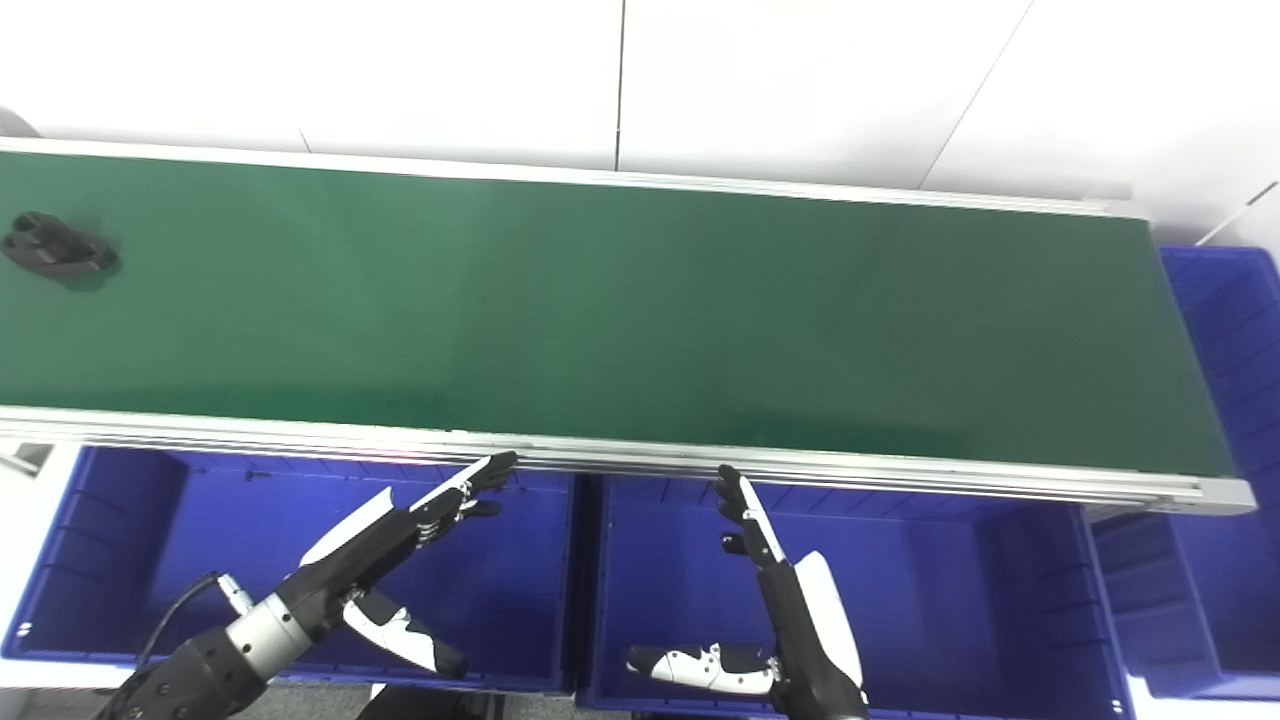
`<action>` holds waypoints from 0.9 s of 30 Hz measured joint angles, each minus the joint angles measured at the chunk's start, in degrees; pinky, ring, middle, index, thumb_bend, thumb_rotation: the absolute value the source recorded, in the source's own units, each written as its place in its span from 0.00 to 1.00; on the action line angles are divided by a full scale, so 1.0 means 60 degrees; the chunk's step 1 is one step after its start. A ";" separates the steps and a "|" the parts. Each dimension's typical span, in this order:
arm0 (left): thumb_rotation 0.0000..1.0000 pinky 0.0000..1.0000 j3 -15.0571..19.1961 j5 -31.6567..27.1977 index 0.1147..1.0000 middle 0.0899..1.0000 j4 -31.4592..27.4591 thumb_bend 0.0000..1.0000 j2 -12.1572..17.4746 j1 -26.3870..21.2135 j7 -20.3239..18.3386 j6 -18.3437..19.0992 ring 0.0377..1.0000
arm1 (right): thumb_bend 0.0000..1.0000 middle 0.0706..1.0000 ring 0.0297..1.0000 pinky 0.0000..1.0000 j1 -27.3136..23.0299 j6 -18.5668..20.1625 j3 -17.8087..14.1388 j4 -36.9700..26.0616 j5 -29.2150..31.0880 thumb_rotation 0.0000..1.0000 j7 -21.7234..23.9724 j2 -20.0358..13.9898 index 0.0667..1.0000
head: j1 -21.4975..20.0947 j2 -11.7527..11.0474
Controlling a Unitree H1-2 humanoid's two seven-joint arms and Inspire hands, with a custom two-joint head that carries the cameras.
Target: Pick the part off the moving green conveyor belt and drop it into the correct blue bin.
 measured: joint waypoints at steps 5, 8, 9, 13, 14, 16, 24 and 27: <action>0.35 0.89 0.0146 -0.0053 1.00 1.00 0.0007 0.95 -0.0155 0.0024 -0.0005 0.0000 1.00 | 0.95 0.94 0.91 0.81 0.0000 0.0000 0.0001 0.0001 0.0006 0.31 0.0000 0.0001 0.99 | 0.0044 0.0015; 0.37 0.89 0.0262 -0.0216 1.00 1.00 0.0010 0.96 -0.0205 0.0087 -0.0011 -0.0002 0.99 | 0.95 0.94 0.91 0.81 0.0002 0.0000 0.0001 0.0001 -0.0009 0.30 -0.0001 0.0000 0.98 | 0.0058 0.0029; 0.37 0.89 0.0319 -0.0226 1.00 1.00 0.0010 0.96 -0.0221 0.0108 -0.0018 -0.0002 0.99 | 0.95 0.94 0.91 0.81 0.0002 0.0000 0.0001 0.0001 -0.0006 0.30 -0.0001 0.0000 0.98 | 0.0059 0.0029; 0.38 0.89 0.0572 -0.0422 1.00 1.00 0.0002 0.96 -0.0346 0.0294 -0.0023 -0.0003 0.98 | 0.95 0.94 0.91 0.81 0.0002 0.0000 0.0000 0.0003 0.0009 0.30 -0.0001 0.0001 0.98 | 0.0117 0.0029; 0.38 0.89 0.0596 -0.0422 1.00 1.00 -0.0008 0.96 -0.0378 0.0347 -0.0026 -0.0003 0.98 | 0.95 0.94 0.91 0.81 0.0002 0.0000 0.0000 0.0003 0.0010 0.30 -0.0001 0.0001 0.98 | 0.0117 0.0029; 0.38 0.89 0.0595 -0.0422 1.00 1.00 -0.0029 0.96 -0.0390 0.0411 -0.0077 -0.0004 0.97 | 0.95 0.94 0.91 0.81 0.0001 0.0000 0.0000 0.0003 0.0011 0.31 -0.0001 0.0000 0.98 | 0.0176 0.0029; 0.37 0.90 0.0665 -0.0506 1.00 1.00 -0.0043 0.96 -0.0389 0.0593 -0.0343 -0.0004 0.97 | 0.95 0.94 0.91 0.81 -0.0001 -0.0001 -0.0007 0.0016 0.0011 0.30 -0.0003 -0.0002 0.98 | 0.0234 0.0000; 0.38 0.89 0.0666 -0.0583 1.00 1.00 -0.0043 0.96 -0.0392 0.0583 -0.0440 -0.0004 0.97 | 0.95 0.94 0.92 0.81 -0.0002 -0.0001 -0.0012 0.0022 0.0068 0.29 -0.0003 -0.0004 0.98 | 0.0278 -0.0015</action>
